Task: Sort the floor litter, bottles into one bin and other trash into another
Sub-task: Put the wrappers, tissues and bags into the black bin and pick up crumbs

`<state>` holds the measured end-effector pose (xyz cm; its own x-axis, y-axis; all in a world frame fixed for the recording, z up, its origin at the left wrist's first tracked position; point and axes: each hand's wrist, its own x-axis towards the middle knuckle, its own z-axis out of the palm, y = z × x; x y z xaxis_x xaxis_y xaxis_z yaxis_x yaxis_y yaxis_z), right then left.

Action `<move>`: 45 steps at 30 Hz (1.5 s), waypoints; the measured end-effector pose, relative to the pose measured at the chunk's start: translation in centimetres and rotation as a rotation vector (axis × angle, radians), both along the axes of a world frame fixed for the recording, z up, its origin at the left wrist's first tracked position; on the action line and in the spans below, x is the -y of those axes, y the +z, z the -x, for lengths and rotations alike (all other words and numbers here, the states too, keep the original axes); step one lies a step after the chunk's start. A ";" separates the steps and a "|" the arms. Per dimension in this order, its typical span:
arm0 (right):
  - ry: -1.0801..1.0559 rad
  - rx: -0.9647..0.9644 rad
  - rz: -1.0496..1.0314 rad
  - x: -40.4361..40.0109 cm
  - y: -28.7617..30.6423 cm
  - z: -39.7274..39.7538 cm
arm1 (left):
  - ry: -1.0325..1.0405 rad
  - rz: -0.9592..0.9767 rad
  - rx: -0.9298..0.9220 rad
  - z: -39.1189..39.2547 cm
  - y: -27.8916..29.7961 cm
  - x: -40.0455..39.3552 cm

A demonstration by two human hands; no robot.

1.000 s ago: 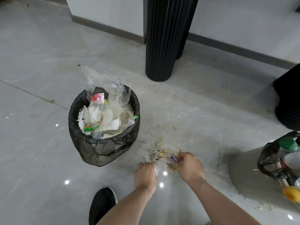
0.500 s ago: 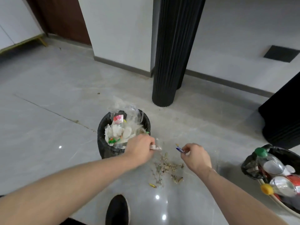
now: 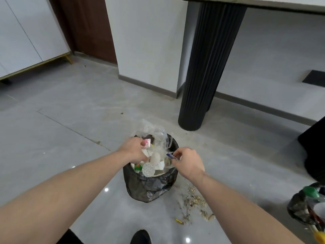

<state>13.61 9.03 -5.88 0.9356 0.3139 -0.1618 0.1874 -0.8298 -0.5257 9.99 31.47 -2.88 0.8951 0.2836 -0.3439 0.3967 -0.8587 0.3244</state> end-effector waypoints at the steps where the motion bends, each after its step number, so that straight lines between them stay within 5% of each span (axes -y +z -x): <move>1: 0.007 -0.003 0.005 -0.9 -0.1 -0.1 | -0.006 -0.016 0.007 -0.1 -0.3 -0.3; 10: 0.074 0.023 -0.023 -6.1 -0.4 -1.6 | -0.115 -0.111 0.042 0.4 0.8 -0.3; 17: -0.132 0.139 -0.103 5.5 -3.4 -1.4 | -0.434 -0.045 0.188 2.6 3.0 7.6; 25: -0.173 -0.220 0.212 17.7 -14.3 3.3 | -0.805 -0.125 -0.231 7.1 -9.7 17.6; 34: 0.023 -0.281 0.199 14.4 -22.0 2.8 | -0.267 0.027 -0.226 5.5 -20.2 18.4; 45: 0.203 -0.197 0.202 11.3 -25.6 0.2 | -0.115 0.096 -0.177 4.0 -24.0 18.0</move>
